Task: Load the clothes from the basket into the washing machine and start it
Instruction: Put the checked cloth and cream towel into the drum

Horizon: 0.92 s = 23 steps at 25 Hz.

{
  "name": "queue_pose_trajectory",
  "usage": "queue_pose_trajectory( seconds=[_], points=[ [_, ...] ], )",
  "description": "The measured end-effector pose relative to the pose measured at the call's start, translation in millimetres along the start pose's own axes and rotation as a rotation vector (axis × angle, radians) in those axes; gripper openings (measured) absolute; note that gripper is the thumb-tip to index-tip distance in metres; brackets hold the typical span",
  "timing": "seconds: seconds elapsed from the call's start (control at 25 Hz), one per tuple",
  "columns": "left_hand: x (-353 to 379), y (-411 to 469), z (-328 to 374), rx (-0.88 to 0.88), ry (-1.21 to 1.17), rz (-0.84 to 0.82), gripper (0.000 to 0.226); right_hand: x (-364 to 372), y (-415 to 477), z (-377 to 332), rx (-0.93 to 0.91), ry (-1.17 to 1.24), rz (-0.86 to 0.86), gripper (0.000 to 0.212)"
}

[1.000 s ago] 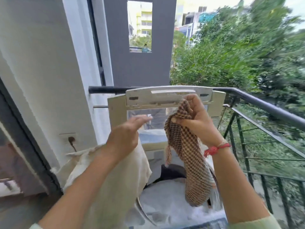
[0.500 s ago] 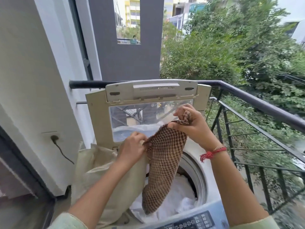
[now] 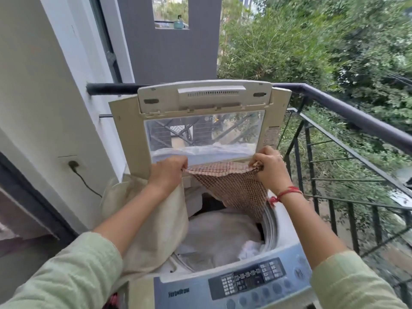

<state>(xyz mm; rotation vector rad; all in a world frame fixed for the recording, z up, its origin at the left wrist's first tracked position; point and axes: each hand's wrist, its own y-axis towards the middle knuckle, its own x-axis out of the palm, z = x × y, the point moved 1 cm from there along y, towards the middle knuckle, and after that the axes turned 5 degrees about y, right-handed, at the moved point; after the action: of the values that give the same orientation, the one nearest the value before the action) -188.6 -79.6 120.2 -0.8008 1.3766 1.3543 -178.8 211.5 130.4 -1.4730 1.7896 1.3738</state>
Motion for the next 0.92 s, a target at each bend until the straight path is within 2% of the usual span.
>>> queue_pose_trajectory(
  seconds=[0.04, 0.16, 0.2, 0.24, 0.28, 0.36, 0.44, 0.52, 0.6, 0.68, 0.76, 0.84, 0.92],
  points=[
    [9.9, -8.8, 1.8, 0.029, 0.047, -0.094, 0.022, 4.1, -12.1, 1.6, 0.014, -0.018, -0.179, 0.021],
    [42.1, -39.9, 9.0, 0.249, 0.227, -0.557, 0.029, 38.0, -57.1, 1.9, 0.018, -0.227, -1.045, 0.016],
    [50.5, -50.3, 8.9, 0.31, 0.248, -0.681, 0.034, 56.0, -74.0, 2.3, 0.065, -0.296, -1.252, 0.026],
    [56.5, -57.1, 7.0, 0.334, 0.253, -0.743, 0.039, 69.9, -87.7, 1.9, 0.127, -0.323, -1.349, 0.034],
    [58.6, -59.6, 5.0, 0.326, 0.243, -0.728, 0.04, 78.0, -94.3, -0.8, 0.223, -0.268, -1.332, 0.037],
    [49.2, -55.3, 3.7, 0.256, 0.212, -0.583, 0.034, 79.9, -91.3, -14.2, 0.18, -0.143, -1.217, 0.034],
    [25.8, -48.0, 4.0, 0.174, 0.173, -0.408, 0.024, 75.7, -76.7, -28.9, 0.099, -0.035, -1.005, 0.037],
    [0.8, -44.4, 3.8, 0.125, -0.006, -0.258, 0.018, 70.6, -61.2, -51.3, 0.04, 0.269, -0.789, 0.06],
    [-25.7, -45.6, 5.8, 0.171, -0.282, -0.099, 0.022, 66.9, -46.5, -79.7, -0.032, 0.482, -0.669, 0.088],
    [-52.3, -49.9, 9.7, 0.362, -0.474, 0.071, 0.031, 63.5, -35.5, -104.2, -0.065, 0.643, -0.619, 0.095],
    [-73.3, -56.1, 10.3, 0.54, -0.468, 0.208, 0.045, 52.9, -28.8, -125.2, -0.057, 0.862, -0.625, 0.076],
    [-84.8, -65.1, 7.5, 0.633, -0.293, 0.356, 0.046, 44.3, -23.1, -135.4, -0.075, 1.029, -0.623, 0.044],
    [-83.3, -72.0, -0.3, 0.657, -0.073, 0.474, 0.047, 39.2, -21.4, -139.2, -0.131, 1.072, -0.579, 0.028]
  ],
)
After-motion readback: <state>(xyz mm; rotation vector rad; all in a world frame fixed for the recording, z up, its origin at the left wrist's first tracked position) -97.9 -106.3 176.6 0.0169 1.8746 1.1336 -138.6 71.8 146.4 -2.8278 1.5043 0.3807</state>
